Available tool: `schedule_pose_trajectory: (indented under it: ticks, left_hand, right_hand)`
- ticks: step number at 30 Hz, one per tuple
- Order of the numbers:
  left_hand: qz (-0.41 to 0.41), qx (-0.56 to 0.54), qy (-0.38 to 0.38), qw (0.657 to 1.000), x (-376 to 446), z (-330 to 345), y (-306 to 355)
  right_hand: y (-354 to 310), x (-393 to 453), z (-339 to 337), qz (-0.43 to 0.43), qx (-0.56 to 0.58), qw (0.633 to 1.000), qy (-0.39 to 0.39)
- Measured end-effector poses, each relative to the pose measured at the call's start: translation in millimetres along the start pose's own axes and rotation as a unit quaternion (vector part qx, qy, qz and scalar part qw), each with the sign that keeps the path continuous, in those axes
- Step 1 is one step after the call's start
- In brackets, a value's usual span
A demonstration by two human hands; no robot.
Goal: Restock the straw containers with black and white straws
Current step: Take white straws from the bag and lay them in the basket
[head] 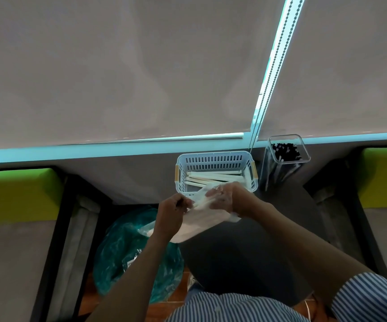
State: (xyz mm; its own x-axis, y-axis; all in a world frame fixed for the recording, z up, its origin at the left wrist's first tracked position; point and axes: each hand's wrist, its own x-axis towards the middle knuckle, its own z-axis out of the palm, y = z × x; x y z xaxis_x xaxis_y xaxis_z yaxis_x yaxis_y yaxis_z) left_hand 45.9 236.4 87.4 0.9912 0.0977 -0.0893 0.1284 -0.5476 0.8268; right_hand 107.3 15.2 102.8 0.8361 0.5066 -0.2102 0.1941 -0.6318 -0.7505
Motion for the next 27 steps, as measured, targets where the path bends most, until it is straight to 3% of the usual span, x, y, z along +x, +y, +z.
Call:
schedule_pose_trajectory:
  ticks: [5,10,15,22,27]
  left_hand:
    - [0.006,0.012,0.010,1.000,-1,2,2]
    - [0.000,0.012,0.030,0.999,-1,1,1]
    - [-0.001,-0.017,0.046,0.999,2,1,2]
    - [-0.016,-0.040,0.045,0.998,7,8,8]
    - [-0.012,-0.043,0.045,0.998,3,8,2]
  right_hand:
    - [4,5,-10,0.051,0.045,0.998,-0.002]
    - [3,5,-24,0.006,-0.022,0.999,0.024]
    - [-6,3,-31,0.000,-0.001,0.999,0.053]
    - [-12,0,-12,0.012,0.012,0.999,0.040]
    - [-10,1,-18,-0.025,-0.026,0.999,0.034]
